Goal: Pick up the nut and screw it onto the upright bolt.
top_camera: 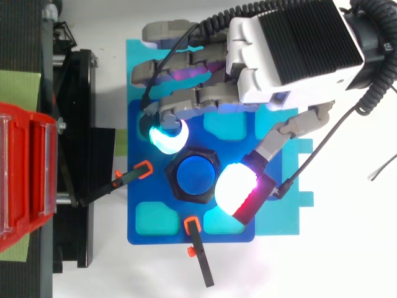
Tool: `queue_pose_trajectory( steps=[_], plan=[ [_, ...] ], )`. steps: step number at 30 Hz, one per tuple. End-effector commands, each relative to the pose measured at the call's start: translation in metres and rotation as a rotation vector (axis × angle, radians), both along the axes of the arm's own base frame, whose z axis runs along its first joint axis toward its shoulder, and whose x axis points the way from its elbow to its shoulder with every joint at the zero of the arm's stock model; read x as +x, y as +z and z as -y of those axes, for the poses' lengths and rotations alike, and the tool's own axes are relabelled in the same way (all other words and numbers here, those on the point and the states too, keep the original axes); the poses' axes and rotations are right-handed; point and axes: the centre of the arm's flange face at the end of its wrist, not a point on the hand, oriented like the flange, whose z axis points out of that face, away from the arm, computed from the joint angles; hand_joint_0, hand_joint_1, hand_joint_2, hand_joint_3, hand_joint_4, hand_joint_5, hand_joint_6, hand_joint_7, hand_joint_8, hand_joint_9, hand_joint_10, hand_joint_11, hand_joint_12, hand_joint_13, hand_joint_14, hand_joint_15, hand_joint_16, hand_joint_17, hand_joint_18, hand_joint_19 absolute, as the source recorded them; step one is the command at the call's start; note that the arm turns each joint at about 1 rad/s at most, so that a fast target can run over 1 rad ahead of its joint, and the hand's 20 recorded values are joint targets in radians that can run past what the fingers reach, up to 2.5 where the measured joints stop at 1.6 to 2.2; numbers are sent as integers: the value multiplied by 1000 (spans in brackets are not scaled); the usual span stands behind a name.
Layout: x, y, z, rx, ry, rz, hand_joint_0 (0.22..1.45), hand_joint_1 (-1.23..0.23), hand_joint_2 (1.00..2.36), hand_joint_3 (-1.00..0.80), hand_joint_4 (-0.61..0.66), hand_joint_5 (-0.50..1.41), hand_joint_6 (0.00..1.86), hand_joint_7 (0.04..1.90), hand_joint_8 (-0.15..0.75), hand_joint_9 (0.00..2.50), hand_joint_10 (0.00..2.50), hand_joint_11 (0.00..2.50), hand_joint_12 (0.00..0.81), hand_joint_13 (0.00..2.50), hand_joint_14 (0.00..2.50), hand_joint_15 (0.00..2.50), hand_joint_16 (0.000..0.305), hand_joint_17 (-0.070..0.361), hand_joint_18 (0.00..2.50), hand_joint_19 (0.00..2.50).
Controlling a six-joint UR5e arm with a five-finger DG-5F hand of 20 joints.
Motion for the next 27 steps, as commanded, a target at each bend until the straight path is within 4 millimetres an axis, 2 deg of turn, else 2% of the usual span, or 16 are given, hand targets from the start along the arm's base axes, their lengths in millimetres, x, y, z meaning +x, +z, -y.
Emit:
queue_pose_trajectory(
  steps=[1, 6, 10, 17, 27],
  plan=[
    [0, 0, 0, 0, 1, 0, 492, -215, 1000, -500, 101, 48, 504, 1351, 230, 942, 0, 0, 242, 383, 0, 0, 28, 62, 28, 0],
    [0, 0, 1, 0, 1, 0, 485, -204, 1000, -500, 158, 28, 505, 1284, 228, 882, 0, 0, 260, 349, 0, 0, 29, 65, 0, 0],
    [0, 0, 1, 0, 1, 0, 475, -187, 1000, -500, 270, -34, 504, 982, 229, 806, 0, 0, 277, 294, 0, 0, 32, 72, 0, 0],
    [-1, 0, 3, 0, -2, 0, 466, -176, 1000, -500, 234, -99, 503, 781, 224, 712, 0, 0, 295, 252, 0, 0, 35, 80, 0, 0],
    [0, 1, 1, 1, 1, 3, 464, -169, 1000, -500, 230, -109, 503, 787, 230, 669, 0, 0, 302, 227, 0, 0, 37, 83, 0, 0]
  ],
)
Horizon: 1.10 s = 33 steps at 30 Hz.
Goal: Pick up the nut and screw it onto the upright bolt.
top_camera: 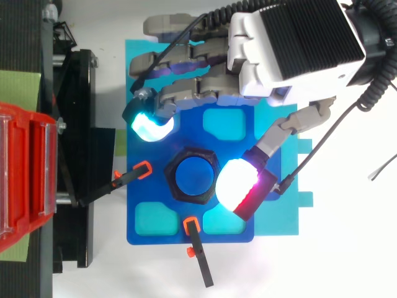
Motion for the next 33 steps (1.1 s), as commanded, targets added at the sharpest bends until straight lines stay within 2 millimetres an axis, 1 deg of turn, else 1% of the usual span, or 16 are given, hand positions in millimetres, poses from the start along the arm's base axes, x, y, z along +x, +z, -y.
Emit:
queue_pose_trajectory(
  steps=[1, 10, 12, 16, 21, 27, 33],
  plan=[
    [1, 0, -4, 0, 5, 2, 464, -168, 1000, -500, 234, -108, 503, 787, 231, 667, 0, 0, 303, 225, 0, 0, 37, 84, 0, 0],
    [3, 0, -18, 1, 19, 2, 466, -166, 1000, -500, 238, -105, 503, 794, 235, 670, 0, 0, 305, 228, 0, 0, 38, 85, 0, 0],
    [4, 0, -25, 1, 28, 2, 466, -165, 1000, -500, 235, -105, 503, 794, 236, 672, 0, 0, 305, 229, 0, 0, 38, 85, 0, 0],
    [5, 0, -30, 1, 33, 2, 474, -88, 1000, -500, 229, -105, 503, 798, 233, 676, 0, 0, 302, 229, 0, 0, 38, 85, 0, 0],
    [6, 0, -37, 2, 37, -1, 478, -47, 1000, -500, 226, -103, 503, 803, 232, 682, 0, 0, 303, 232, 0, 0, 38, 85, 0, 0],
    [6, 0, -39, 2, 39, -2, 479, -45, 1000, -500, 236, -98, 503, 817, 234, 698, 0, 0, 302, 246, 0, 0, 38, 85, 0, 0],
    [6, 0, -39, 2, 39, -2, 482, -65, 1000, -500, 248, -87, 503, 874, 238, 718, 0, 0, 297, 263, 0, 0, 38, 85, 0, 0]
  ],
)
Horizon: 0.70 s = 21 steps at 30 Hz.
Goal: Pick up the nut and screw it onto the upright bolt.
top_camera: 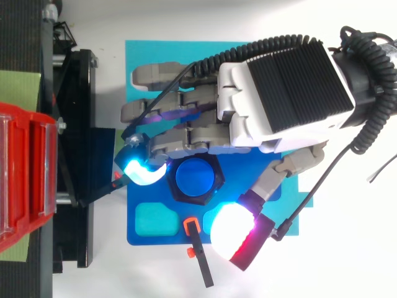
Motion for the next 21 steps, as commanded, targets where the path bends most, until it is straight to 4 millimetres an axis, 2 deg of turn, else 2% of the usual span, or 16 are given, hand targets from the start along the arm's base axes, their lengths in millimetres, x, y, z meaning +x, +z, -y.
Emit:
queue_pose_trajectory(
  steps=[1, 9, 17, 21],
  plan=[
    [0, 0, 1, 0, -1, 0, 482, -67, 1000, -500, 243, -85, 504, 881, 239, 721, 0, 0, 297, 265, 0, 0, 38, 85, 0, 0],
    [-1, 0, 8, 0, -9, 1, 488, -85, 1000, -500, 261, -54, 504, 1001, 244, 754, 0, 0, 291, 294, 0, 0, 36, 81, 0, 0],
    [-2, 0, 10, -2, -12, -3, 501, -131, 1000, -500, 180, 0, 504, 1255, 252, 862, 0, 0, 272, 365, 0, 0, 32, 73, 0, 0],
    [-2, 0, 13, -2, -17, -3, 503, -148, 1000, -500, 161, 9, 504, 1303, 258, 896, 0, 0, 268, 393, 0, 0, 31, 70, 9, 0]
  ],
)
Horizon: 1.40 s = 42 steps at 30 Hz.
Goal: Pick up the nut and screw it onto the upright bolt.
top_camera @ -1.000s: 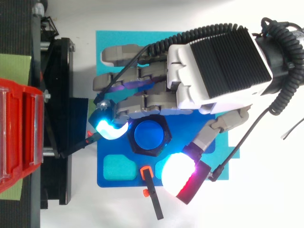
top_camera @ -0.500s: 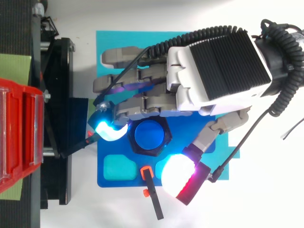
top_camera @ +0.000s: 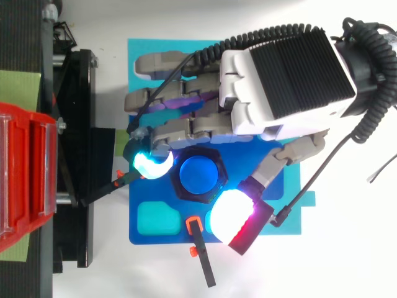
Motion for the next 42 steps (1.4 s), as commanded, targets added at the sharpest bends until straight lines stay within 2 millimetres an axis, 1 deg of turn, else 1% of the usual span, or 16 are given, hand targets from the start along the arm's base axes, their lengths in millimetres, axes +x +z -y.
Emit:
queue_pose_trajectory(
  steps=[1, 6, 22, 34, 36, 38, 42],
  plan=[
    [-1, 0, 5, -1, -5, 0, 503, -151, 1000, -500, 154, 11, 504, 1314, 255, 896, 0, 0, 267, 398, 0, 0, 31, 70, 14, 0],
    [-1, 0, 7, -2, -8, 0, 505, -165, 1000, -500, 146, 20, 503, 1359, 256, 926, 0, 0, 265, 406, 0, 0, 30, 68, 32, 0],
    [-2, 0, 14, -2, -16, -1, 509, -199, 1000, -500, 145, 29, 504, 1378, 256, 973, 0, 0, 259, 448, 0, 0, 28, 64, 62, 0],
    [-3, -1, 14, -2, -19, -8, 511, -249, 1000, -500, 128, 40, 504, 1397, 250, 1020, 0, 0, 252, 477, 0, 0, 27, 60, 97, 0],
    [-3, -1, 14, -2, -19, -11, 511, -251, 1000, -500, 139, 35, 504, 1369, 249, 1018, 0, 0, 252, 476, 0, 0, 27, 61, 98, 0],
    [-3, -2, 14, -2, -19, -12, 502, -250, 1000, -500, 201, 16, 505, 1231, 239, 993, 0, 0, 254, 469, 0, 0, 28, 62, 94, 0],
    [-3, -1, 14, -2, -19, -11, 499, -247, 1000, -500, 229, 10, 505, 1174, 234, 982, 0, 0, 255, 458, 0, 0, 29, 64, 85, 0]
  ],
)
